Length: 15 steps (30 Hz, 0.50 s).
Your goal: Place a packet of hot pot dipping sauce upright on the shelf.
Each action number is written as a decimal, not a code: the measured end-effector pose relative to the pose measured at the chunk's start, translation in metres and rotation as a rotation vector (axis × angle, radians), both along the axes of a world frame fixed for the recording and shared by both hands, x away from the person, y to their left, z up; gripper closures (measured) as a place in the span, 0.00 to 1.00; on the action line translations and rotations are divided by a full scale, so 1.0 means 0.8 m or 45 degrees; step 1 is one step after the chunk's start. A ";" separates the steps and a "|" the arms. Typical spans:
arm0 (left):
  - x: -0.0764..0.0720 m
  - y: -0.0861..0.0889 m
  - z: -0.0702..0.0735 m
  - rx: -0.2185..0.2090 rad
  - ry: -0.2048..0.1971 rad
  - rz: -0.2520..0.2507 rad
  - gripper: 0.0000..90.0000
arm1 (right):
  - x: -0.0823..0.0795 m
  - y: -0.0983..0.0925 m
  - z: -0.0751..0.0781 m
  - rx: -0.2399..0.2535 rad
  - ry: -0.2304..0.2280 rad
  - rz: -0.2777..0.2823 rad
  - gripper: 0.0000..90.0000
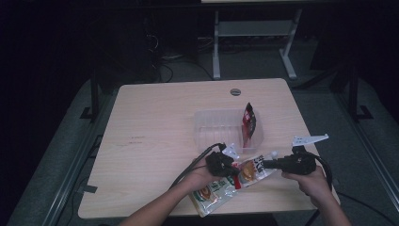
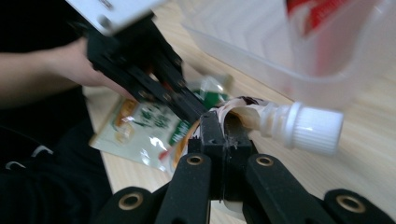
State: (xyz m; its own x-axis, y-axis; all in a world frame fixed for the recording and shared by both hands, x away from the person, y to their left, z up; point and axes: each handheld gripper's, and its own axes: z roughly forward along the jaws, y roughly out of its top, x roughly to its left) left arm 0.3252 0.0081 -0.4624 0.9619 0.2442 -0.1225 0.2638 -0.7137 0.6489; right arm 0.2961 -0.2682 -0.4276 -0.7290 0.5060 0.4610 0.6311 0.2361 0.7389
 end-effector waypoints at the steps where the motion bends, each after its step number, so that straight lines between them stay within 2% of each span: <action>1: -0.001 0.000 0.000 0.000 0.001 0.002 1.00 | 0.000 0.000 0.000 0.000 0.000 0.000 1.00; 3: 0.000 0.001 0.001 0.018 -0.004 -0.010 1.00 | -0.001 0.002 0.004 0.037 -0.021 0.014 1.00; 5: -0.001 0.000 0.000 -0.004 0.010 -0.001 1.00 | -0.002 0.005 0.010 0.066 -0.045 0.024 1.00; 8: -0.004 -0.002 0.000 -0.012 0.020 -0.012 1.00 | -0.003 0.009 0.017 0.080 -0.079 0.038 0.99; 15: -0.011 -0.006 0.004 -0.017 0.021 -0.046 1.00 | -0.006 0.012 0.028 0.133 -0.121 0.060 0.99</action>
State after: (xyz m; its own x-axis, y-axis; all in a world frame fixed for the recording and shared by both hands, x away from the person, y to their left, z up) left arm 0.3162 0.0036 -0.4589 0.9679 0.2074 -0.1417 0.2488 -0.7142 0.6542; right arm 0.2914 -0.2583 -0.4049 -0.7934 0.4235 0.4373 0.5475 0.1826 0.8166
